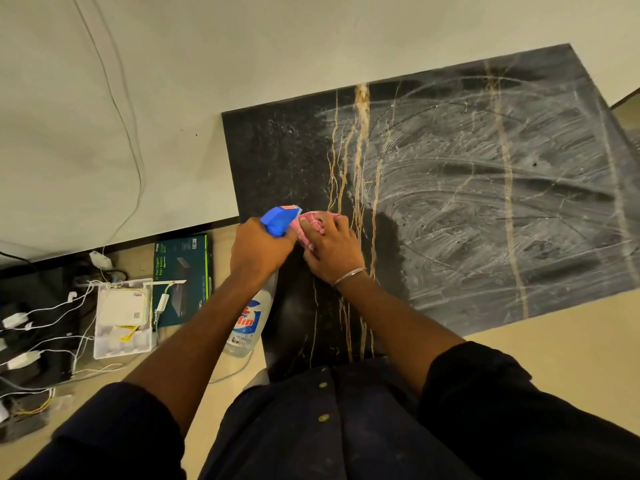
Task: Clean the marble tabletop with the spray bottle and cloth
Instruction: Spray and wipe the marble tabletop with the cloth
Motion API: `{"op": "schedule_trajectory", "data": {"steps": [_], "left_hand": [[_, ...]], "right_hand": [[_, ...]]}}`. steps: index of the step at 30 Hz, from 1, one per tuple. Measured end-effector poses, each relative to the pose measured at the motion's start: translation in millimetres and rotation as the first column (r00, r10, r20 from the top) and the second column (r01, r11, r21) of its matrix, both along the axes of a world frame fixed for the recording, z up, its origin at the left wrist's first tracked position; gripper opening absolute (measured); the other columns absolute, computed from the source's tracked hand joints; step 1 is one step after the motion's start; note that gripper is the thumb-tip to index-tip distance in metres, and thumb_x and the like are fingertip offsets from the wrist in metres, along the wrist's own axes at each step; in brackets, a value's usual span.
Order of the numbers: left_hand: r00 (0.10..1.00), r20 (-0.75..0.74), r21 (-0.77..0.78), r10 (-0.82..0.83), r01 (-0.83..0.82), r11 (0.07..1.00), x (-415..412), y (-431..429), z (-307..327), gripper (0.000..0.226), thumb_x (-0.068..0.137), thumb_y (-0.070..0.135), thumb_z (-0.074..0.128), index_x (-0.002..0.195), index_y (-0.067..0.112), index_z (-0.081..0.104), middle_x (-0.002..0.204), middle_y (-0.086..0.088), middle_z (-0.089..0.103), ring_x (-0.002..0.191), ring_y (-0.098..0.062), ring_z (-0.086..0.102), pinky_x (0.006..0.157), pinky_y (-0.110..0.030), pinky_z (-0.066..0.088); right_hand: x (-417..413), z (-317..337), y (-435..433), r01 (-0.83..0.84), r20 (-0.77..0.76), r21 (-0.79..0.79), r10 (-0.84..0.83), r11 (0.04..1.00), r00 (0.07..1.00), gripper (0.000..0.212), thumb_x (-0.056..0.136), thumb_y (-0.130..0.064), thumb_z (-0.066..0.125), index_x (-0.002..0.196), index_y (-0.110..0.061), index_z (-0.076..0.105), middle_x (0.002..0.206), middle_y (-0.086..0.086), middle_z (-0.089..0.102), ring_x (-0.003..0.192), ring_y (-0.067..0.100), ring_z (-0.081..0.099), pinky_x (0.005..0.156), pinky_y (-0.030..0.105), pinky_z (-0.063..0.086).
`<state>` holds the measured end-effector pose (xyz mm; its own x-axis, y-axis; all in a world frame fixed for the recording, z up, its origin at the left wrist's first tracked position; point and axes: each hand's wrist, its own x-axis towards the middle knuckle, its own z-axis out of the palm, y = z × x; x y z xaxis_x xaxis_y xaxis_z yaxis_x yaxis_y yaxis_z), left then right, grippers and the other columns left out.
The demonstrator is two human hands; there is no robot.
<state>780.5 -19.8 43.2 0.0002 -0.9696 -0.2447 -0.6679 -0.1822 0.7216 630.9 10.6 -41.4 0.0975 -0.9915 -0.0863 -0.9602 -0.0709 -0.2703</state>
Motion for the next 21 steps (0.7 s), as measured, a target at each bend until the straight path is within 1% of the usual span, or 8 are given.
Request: {"op": "schedule_trajectory", "data": {"steps": [3,6,10,12,14,16,19,21], "left_hand": [[1.000,-0.012,0.000,0.008,-0.008,1.000,1,-7,-1,0.015,0.084,0.025,0.069,0.085,0.013,0.059,0.068,-0.008,0.058,0.062,-0.019,0.056,0.064,-0.034,0.052],[1.000,-0.019,0.014,0.008,-0.007,1.000,3,-14,-2,0.014,0.085,0.025,0.068,0.087,0.014,0.058,0.067,-0.005,0.056,0.061,-0.016,0.056,0.062,-0.030,0.051],[1.000,-0.025,0.020,0.009,-0.008,1.000,4,-21,-3,0.014,0.086,0.025,0.067,0.086,0.017,0.056,0.065,0.000,0.053,0.059,-0.012,0.053,0.059,-0.022,0.046],[1.000,-0.029,0.015,0.006,-0.005,1.000,3,-24,-3,0.014,0.086,0.024,0.067,0.084,0.017,0.055,0.065,-0.002,0.054,0.060,-0.014,0.054,0.060,-0.024,0.047],[1.000,-0.027,0.006,0.005,-0.005,1.000,2,-28,-5,0.014,0.085,0.025,0.067,0.082,0.017,0.056,0.065,-0.005,0.056,0.059,-0.015,0.054,0.061,-0.028,0.049],[1.000,-0.028,-0.007,-0.004,0.004,1.000,2,-33,-8,0.014,0.084,0.025,0.068,0.081,0.016,0.058,0.064,-0.005,0.056,0.057,-0.015,0.054,0.059,-0.030,0.049],[0.999,-0.031,-0.016,-0.023,0.023,1.000,1,-41,-11,0.015,0.083,0.025,0.068,0.081,0.013,0.059,0.062,-0.004,0.054,0.056,-0.015,0.053,0.058,-0.030,0.048],[0.999,-0.023,-0.013,-0.022,0.022,1.000,-1,-48,-12,0.017,0.084,0.026,0.068,0.083,0.011,0.059,0.063,-0.004,0.053,0.056,-0.014,0.052,0.057,-0.026,0.047]], "right_hand": [[-33,-4,-7,-0.076,-0.071,-0.018,0.075,0.997,0.995,0.059,0.087,-0.046,0.054,0.142,-0.027,0.046,0.140,0.012,0.044,0.122,0.035,0.040,0.094,0.049,0.050],[-70,-4,-16,0.224,-0.056,-0.067,-0.228,0.972,0.972,0.058,0.088,-0.043,0.056,0.141,-0.023,0.047,0.139,0.015,0.044,0.121,0.040,0.040,0.089,0.051,0.052],[-55,-1,-39,0.612,-0.048,0.022,-0.610,0.791,0.791,0.061,0.091,-0.042,0.051,0.147,-0.023,0.039,0.147,0.017,0.035,0.129,0.043,0.034,0.098,0.053,0.045],[-27,1,-48,0.673,-0.041,0.045,-0.672,0.738,0.740,0.063,0.091,-0.041,0.051,0.149,-0.021,0.035,0.148,0.020,0.034,0.129,0.045,0.034,0.099,0.053,0.044],[-5,2,-51,0.501,-0.030,0.028,-0.500,0.865,0.866,0.063,0.090,-0.041,0.052,0.148,-0.020,0.037,0.147,0.020,0.038,0.128,0.044,0.036,0.097,0.051,0.046],[-2,1,-53,0.213,-0.025,0.009,-0.213,0.977,0.977,0.062,0.088,-0.042,0.054,0.145,-0.023,0.042,0.144,0.015,0.041,0.126,0.040,0.038,0.093,0.048,0.050],[-29,-5,-61,-0.072,-0.014,-0.040,0.071,0.997,0.997,0.060,0.084,-0.045,0.055,0.140,-0.026,0.050,0.138,0.011,0.048,0.119,0.037,0.042,0.090,0.048,0.052],[-55,-11,-67,-0.088,-0.040,-0.080,0.085,0.993,0.996,0.059,0.082,-0.047,0.052,0.138,-0.025,0.052,0.135,0.012,0.050,0.116,0.039,0.045,0.086,0.050,0.053]]}}
